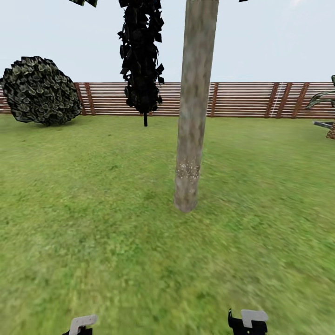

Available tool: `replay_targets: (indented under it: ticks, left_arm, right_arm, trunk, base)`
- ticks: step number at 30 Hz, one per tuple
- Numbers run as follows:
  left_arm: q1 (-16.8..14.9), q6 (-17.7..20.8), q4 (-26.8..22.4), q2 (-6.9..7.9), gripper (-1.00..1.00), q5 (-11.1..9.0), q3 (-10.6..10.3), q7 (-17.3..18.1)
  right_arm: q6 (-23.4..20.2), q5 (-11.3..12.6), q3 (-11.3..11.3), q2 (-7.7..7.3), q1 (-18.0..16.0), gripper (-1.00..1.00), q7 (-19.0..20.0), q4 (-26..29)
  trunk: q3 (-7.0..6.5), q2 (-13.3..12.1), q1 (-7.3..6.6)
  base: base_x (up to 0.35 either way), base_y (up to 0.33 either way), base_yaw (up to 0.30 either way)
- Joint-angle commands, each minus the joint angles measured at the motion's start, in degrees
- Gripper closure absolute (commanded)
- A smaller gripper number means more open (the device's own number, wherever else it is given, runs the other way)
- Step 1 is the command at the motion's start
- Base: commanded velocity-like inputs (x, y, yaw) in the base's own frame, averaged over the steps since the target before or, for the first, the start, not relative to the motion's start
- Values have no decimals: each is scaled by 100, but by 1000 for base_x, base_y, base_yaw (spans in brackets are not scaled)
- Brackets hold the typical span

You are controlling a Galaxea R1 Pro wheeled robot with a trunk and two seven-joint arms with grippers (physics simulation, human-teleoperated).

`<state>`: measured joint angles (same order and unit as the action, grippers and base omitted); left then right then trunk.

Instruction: In the garden, pick up the pesticide atomizer on the floor and spray pesticide onto both trees until each tree trunk is fully covered.

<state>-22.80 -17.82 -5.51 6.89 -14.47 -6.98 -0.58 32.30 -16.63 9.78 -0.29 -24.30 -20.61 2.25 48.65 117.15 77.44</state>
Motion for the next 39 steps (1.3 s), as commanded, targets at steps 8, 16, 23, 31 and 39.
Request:
replay_targets:
  ticks: [8, 16, 23, 31, 39]
  left_arm:
    - [-5, -42, 6, 3, 100, -64, -48, -47]
    - [-5, -46, 6, 5, 100, -65, -28, -71]
    - [-5, -46, 6, 5, 100, -73, -14, -75]
    - [-5, -39, 6, 12, 100, -66, -11, -81]
    - [-5, -38, 6, 6, 100, -71, -14, -82]
  right_arm:
    - [14, -60, 42, 20, -2, -100, -22, -5]
    - [16, -60, 42, 21, -4, -100, -22, -5]
    - [16, -60, 42, 21, -1, -100, -22, -5]
    - [15, -60, 42, 21, -2, -100, -25, -5]
    - [18, -60, 43, 21, 0, -100, -22, -5]
  trunk:
    - [3, 2, -4]
    - [3, 2, -4]
    - [4, 2, -4]
    - [19, 2, -4]
    - [36, 2, -4]
  base:
    - [-244, -224, 281]
    - [-267, -190, 282]
    - [-332, -16, 282]
    - [-245, 0, 282]
    - [-12, 0, 282]
